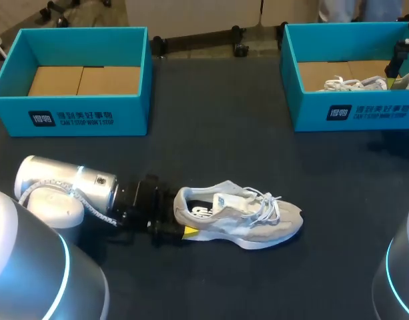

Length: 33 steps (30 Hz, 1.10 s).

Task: Take the shoe out of the shoebox, open the shoe tongue, remove and reinsert the insole, then place the shoe into the shoebox

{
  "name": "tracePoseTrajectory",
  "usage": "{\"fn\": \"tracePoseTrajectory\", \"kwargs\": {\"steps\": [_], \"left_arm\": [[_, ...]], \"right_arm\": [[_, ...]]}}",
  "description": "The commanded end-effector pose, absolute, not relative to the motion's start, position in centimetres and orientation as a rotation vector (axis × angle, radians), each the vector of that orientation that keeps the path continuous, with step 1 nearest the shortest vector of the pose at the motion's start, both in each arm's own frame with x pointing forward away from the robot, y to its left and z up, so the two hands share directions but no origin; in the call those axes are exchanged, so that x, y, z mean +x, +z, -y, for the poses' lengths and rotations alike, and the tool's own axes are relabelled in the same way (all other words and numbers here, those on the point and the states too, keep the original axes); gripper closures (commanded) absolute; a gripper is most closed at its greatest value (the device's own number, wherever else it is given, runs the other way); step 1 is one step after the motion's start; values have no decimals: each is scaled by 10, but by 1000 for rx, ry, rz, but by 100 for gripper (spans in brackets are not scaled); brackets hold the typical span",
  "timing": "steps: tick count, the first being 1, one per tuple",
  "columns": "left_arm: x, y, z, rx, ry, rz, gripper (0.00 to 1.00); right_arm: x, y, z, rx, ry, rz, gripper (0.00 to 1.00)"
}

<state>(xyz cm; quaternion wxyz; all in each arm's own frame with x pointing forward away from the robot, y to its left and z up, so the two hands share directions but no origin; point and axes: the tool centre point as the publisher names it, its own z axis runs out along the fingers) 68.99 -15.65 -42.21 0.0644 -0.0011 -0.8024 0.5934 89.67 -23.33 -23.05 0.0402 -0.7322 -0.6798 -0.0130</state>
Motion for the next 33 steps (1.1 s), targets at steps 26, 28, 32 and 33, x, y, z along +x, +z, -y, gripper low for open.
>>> {"fn": "tracePoseTrajectory", "kwargs": {"steps": [26,28,32,33], "left_arm": [[686,-424,159,-7,1781,2444,100],[686,-424,159,-7,1781,2444,100],[686,-424,159,-7,1781,2444,100],[686,-424,159,-7,1781,2444,100]], "right_arm": [[896,-231,233,-2244,-43,2083,0],[896,-231,233,-2244,-43,2083,0],[898,-224,228,-2273,-7,2085,0],[896,-219,217,-2291,1,2094,0]]}}
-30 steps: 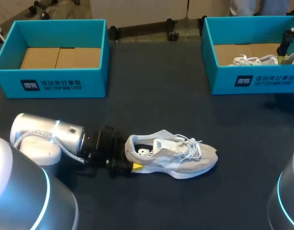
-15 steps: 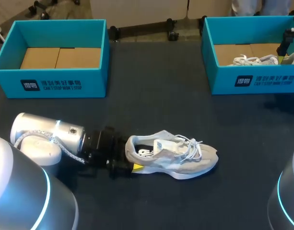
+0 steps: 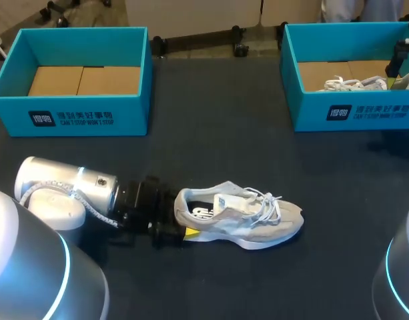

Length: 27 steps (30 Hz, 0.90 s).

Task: Take the shoe out of the shoebox, open the shoe tongue, remove and reinsert the insole, then place the shoe into the shoebox

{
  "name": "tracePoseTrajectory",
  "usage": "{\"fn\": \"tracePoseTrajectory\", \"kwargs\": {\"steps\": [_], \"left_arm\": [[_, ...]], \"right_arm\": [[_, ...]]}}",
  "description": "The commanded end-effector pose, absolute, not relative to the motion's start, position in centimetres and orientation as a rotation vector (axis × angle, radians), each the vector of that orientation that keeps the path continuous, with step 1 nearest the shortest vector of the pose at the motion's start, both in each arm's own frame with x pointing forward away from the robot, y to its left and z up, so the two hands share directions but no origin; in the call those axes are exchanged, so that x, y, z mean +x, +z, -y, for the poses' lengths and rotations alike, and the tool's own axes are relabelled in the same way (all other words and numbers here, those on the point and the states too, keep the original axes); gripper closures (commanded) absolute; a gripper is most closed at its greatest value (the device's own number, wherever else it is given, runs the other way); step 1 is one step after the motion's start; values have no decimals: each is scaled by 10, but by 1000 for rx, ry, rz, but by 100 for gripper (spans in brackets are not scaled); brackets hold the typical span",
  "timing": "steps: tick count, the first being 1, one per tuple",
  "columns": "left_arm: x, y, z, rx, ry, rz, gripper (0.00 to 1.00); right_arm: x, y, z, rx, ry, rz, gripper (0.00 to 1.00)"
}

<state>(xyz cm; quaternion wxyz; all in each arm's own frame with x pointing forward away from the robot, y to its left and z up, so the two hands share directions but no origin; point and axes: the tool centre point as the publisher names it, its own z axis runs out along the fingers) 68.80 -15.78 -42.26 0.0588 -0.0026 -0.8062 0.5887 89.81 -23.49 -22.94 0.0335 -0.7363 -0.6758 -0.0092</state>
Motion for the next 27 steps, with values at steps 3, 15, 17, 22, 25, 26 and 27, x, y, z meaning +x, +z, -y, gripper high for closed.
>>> {"fn": "tracePoseTrajectory", "kwargs": {"steps": [3,15,17,22,25,26,27], "left_arm": [[686,-424,159,-7,1781,2444,100],[686,-424,159,-7,1781,2444,100],[686,-424,159,-7,1781,2444,100],[686,-424,159,-7,1781,2444,100],[686,-424,159,-7,1781,2444,100],[686,-424,159,-7,1781,2444,100],[686,-424,159,-7,1781,2444,100]], "right_arm": [[890,-218,203,-2301,-10,2103,0],[819,-212,118,-2378,-38,2040,0],[813,-203,116,-2368,-53,2032,0],[813,-203,116,-2368,-53,2032,0],[813,-203,116,-2368,-53,2032,0],[813,-203,116,-2368,-53,2032,0],[813,-203,116,-2368,-53,2032,0]]}}
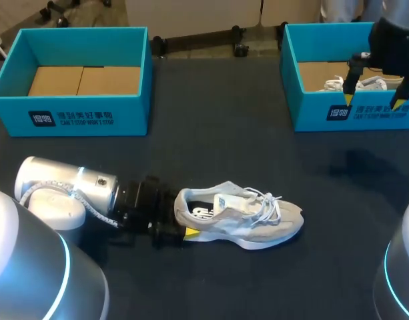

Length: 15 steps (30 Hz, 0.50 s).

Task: Take the shoe out of the shoebox, open the shoe tongue, remove and reinsert the insole, then place the shoe into the shoebox

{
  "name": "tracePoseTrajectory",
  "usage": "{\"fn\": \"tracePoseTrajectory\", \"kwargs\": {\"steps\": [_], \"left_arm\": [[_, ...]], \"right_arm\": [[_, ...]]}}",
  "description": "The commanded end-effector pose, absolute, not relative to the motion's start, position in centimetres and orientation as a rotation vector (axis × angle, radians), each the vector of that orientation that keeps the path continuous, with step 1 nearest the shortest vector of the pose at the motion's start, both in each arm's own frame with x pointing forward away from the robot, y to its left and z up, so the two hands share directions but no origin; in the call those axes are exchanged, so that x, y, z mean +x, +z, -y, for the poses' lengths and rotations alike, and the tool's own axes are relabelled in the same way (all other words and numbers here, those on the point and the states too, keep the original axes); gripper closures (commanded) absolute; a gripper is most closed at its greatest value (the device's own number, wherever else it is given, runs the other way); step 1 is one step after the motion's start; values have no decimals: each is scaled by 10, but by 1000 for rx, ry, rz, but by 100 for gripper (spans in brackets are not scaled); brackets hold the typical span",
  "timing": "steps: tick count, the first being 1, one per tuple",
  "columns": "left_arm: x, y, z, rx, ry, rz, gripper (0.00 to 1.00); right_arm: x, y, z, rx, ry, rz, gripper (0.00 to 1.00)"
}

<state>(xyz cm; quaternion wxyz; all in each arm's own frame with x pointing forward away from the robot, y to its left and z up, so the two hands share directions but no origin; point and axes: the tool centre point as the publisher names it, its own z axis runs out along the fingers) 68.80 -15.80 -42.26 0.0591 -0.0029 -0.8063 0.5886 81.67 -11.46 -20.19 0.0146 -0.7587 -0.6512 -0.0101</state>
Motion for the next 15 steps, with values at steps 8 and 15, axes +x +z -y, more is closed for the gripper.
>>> {"fn": "tracePoseTrajectory", "kwargs": {"steps": [8,15], "left_arm": [[686,-424,159,-7,1781,2444,100],[686,-424,159,-7,1781,2444,100]], "right_arm": [[817,-209,106,-2366,-37,2044,0],[813,-219,63,-2373,-79,2051,0]]}}
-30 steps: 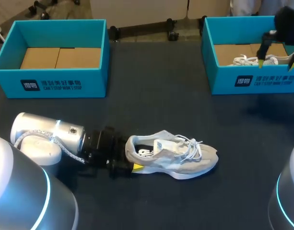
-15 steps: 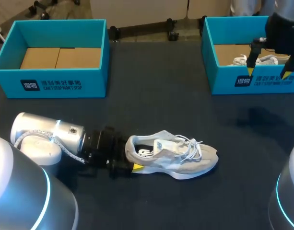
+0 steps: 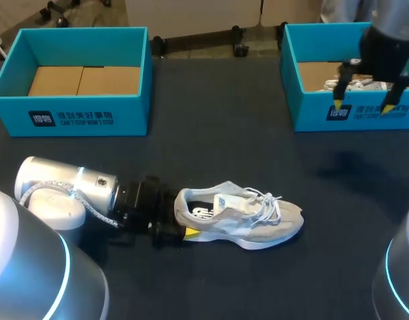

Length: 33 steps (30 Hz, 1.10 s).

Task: Take the shoe out of the shoebox, open the shoe tongue, remove and reinsert the insole, then place the shoe into the shoebox

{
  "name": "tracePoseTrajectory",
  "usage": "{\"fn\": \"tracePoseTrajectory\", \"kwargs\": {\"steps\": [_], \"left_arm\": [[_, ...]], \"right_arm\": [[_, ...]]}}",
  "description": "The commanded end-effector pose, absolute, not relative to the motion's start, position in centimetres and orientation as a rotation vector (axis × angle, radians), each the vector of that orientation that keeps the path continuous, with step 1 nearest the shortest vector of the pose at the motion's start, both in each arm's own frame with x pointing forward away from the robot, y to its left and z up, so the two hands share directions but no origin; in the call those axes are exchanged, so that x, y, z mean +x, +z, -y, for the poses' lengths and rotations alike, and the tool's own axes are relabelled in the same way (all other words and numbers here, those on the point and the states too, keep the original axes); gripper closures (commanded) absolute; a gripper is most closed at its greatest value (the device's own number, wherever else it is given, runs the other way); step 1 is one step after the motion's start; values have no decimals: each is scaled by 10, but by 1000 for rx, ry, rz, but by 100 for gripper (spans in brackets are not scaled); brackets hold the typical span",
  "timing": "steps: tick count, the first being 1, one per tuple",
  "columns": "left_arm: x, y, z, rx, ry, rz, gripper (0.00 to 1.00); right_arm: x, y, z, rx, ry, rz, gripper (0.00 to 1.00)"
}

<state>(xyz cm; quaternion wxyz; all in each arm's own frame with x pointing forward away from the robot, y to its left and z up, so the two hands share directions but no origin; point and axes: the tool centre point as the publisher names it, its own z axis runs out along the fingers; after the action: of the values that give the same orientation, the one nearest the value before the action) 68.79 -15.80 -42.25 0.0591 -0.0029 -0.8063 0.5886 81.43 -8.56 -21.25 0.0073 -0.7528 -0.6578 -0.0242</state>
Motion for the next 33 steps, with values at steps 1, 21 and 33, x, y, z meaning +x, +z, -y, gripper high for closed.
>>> {"fn": "tracePoseTrajectory", "kwargs": {"steps": [1,21,33], "left_arm": [[686,-424,159,-7,1781,2444,100],[686,-424,159,-7,1781,2444,100],[686,-424,159,-7,1781,2444,100]], "right_arm": [[811,-221,58,-2371,-77,2053,0],[789,-238,6,-2447,-85,1964,0],[758,-250,-19,-2544,9,1974,0]]}}
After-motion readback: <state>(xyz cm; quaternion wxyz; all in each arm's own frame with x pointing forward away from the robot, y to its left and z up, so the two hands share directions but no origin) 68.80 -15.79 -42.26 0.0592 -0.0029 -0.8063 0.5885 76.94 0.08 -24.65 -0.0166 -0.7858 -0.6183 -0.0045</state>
